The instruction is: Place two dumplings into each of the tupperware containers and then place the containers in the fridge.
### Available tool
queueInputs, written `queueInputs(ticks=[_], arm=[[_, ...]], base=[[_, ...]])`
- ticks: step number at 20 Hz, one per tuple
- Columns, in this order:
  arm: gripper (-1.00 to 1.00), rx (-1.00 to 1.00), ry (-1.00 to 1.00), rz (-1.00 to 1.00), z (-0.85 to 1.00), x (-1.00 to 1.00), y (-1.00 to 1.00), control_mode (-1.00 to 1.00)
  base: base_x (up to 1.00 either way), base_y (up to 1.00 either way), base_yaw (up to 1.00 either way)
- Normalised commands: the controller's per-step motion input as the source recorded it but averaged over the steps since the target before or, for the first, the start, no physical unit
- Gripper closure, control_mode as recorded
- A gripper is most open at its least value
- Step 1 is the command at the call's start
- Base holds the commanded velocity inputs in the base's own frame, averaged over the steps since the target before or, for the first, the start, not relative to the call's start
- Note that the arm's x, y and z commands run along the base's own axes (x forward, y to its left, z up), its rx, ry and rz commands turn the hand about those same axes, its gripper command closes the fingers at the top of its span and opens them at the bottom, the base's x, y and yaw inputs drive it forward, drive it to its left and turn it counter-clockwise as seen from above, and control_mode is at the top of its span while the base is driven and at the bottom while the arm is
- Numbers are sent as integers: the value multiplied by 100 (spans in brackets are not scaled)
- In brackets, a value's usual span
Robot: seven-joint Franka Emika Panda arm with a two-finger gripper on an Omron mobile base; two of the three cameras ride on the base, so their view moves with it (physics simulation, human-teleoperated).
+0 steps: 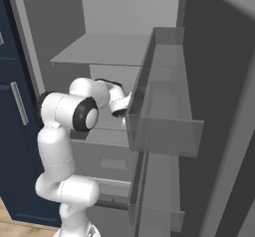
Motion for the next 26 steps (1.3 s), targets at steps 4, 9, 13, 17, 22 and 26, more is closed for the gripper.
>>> queueInputs(ticks=[4, 9, 13, 17, 22, 26], arm=[[-100, -1, -20, 0, 48, -38, -4, -100], [-100, -5, -35, 0, 80, -77, 1, -100], [-100, -44, -26, 0, 68, -100, 64, -100], [-100, -81, -15, 0, 40, -100, 98, -100], [-100, -60, 0, 9, 79, -100, 21, -100], [-100, -52, 0, 14, 100, -100, -15, -100]], base=[[0, 0, 0], [0, 0, 0], [0, 0, 0], [0, 0, 0], [0, 0, 0], [0, 0, 0]])
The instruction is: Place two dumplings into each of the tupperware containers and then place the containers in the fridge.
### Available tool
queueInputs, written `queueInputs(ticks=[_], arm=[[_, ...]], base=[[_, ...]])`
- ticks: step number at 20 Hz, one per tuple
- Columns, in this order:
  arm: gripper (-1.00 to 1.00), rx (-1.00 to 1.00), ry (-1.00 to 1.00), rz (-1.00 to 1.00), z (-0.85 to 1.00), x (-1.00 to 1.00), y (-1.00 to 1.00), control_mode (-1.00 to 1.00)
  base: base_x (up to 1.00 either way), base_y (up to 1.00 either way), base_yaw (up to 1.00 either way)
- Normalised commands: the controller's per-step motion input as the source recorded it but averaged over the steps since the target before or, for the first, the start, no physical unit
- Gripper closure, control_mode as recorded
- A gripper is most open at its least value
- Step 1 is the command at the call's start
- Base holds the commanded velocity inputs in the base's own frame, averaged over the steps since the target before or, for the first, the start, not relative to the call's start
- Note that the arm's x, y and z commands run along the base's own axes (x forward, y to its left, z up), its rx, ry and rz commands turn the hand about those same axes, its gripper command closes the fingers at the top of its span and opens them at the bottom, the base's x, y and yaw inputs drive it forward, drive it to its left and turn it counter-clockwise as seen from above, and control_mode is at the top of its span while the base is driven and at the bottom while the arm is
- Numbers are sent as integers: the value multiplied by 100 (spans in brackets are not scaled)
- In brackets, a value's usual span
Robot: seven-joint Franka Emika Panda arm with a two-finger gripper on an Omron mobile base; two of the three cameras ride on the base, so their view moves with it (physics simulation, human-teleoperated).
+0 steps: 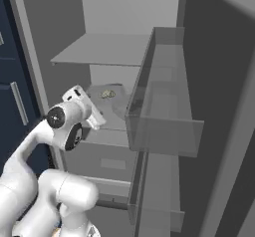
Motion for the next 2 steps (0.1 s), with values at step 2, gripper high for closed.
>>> queueInputs(ticks=[2], arm=[[-100, -50, 11, 12, 74, -100, -46, -100]], base=[[0, 0, 0]])
